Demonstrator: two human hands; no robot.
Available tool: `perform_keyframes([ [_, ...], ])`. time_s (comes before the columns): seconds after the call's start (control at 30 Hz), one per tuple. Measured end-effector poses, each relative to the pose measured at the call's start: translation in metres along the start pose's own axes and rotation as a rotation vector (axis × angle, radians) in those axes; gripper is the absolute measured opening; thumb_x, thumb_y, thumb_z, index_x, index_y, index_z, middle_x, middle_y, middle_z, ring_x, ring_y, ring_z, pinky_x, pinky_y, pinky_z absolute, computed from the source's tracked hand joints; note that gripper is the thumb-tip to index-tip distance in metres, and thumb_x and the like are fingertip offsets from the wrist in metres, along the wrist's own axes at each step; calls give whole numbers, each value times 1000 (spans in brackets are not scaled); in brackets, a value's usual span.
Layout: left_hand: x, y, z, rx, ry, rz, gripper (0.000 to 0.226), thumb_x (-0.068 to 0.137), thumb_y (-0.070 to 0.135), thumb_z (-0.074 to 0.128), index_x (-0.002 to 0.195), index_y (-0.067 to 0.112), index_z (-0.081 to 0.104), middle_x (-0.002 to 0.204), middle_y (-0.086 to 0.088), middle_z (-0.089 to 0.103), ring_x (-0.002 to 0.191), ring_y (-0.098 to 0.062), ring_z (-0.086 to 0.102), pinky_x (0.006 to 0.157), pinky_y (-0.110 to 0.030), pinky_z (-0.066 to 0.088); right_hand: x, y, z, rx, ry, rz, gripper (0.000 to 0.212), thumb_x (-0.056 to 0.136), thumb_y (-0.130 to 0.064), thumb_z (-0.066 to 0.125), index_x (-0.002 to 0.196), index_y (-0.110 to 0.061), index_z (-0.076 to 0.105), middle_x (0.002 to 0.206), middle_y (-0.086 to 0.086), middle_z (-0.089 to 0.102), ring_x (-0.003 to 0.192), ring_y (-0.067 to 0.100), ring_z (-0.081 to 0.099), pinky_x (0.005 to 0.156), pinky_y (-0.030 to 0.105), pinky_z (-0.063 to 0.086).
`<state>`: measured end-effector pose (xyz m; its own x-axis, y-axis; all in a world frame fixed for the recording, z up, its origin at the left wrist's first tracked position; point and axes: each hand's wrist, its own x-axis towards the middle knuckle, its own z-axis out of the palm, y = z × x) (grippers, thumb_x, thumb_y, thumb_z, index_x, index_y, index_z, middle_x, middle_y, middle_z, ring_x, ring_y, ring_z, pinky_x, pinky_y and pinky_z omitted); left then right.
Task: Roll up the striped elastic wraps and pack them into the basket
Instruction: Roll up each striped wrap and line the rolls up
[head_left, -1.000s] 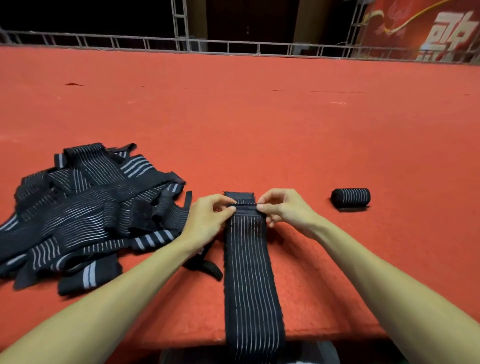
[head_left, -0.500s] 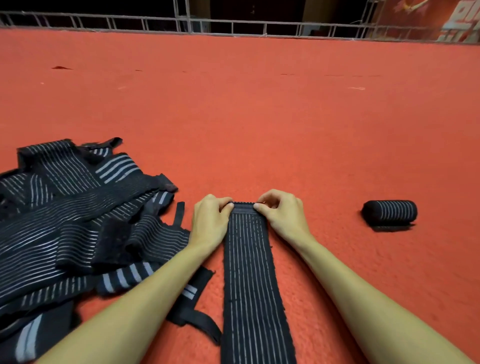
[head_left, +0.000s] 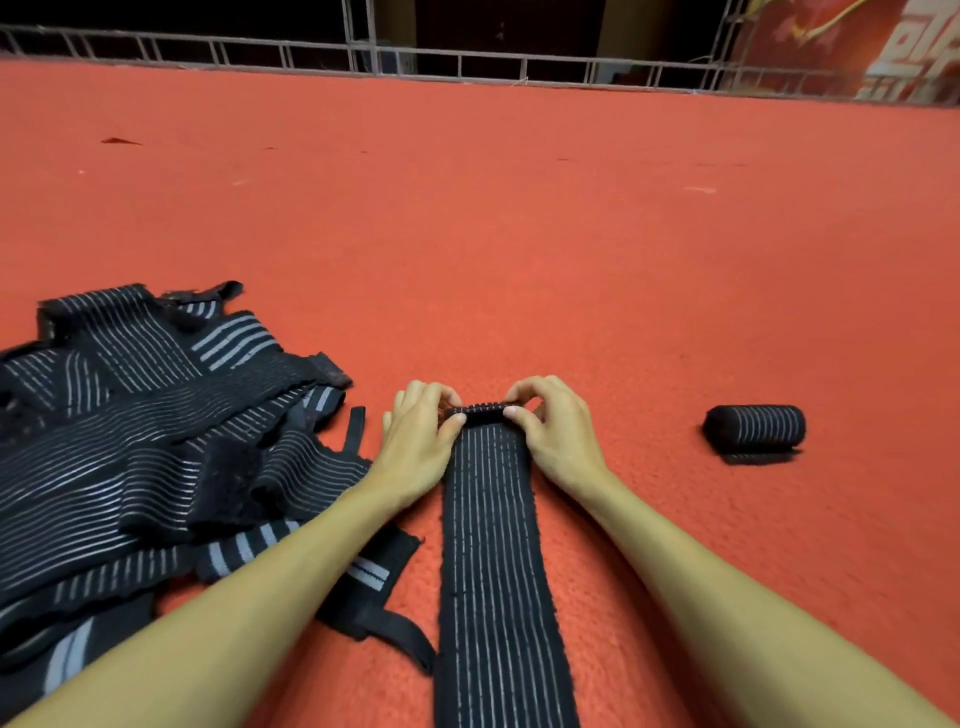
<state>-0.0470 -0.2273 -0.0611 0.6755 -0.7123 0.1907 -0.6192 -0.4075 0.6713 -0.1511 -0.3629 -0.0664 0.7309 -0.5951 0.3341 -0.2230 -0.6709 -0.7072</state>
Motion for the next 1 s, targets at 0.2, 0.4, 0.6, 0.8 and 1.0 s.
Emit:
perform_keyframes([
  [0.2, -35, 46, -52, -197, -94, 172, 12, 94, 21, 56, 102, 24, 48, 84, 9, 63, 73, -4, 58, 69, -21, 43, -20, -50, -43, 48, 63, -182, 15, 84, -2, 62, 86, -17, 59, 79, -9, 58, 73, 3, 48, 70, 7, 35],
  [0.4, -71, 99, -106, -195, -273, 173, 8, 96, 16, 55, 99, 11, 61, 78, 1, 60, 41, -18, 58, 41, -29, 49, -46, -111, -114, 120, -294, -30, 18, 90, -2, 58, 83, -18, 54, 71, -5, 58, 57, 8, 54, 58, 25, 47],
  [0.6, -118, 161, -149, -771, -561, 25, 11, 95, 10, 53, 86, 8, 59, 58, 2, 52, 37, -5, 42, 33, -15, 37, -83, -154, -181, 823, -558, 114, 4, 84, -11, 60, 86, -13, 58, 70, 3, 51, 51, 11, 48, 46, 20, 39],
  [0.8, -105, 168, -146, -743, -386, 31, 8, 93, 14, 59, 91, 9, 64, 60, -2, 53, 46, -10, 44, 38, -18, 40, -76, -156, -181, 806, -368, 96, 9, 90, -20, 63, 87, -11, 60, 80, 11, 50, 53, 17, 52, 49, 23, 41],
  [1.0, -68, 126, -84, -457, -10, 113, 8, 93, 11, 59, 92, 18, 61, 84, 6, 62, 75, -4, 57, 65, -17, 46, -61, -111, -131, 531, -284, 270, 43, 99, -40, 49, 101, 1, 64, 62, 7, 53, 47, 17, 48, 47, 27, 45],
])
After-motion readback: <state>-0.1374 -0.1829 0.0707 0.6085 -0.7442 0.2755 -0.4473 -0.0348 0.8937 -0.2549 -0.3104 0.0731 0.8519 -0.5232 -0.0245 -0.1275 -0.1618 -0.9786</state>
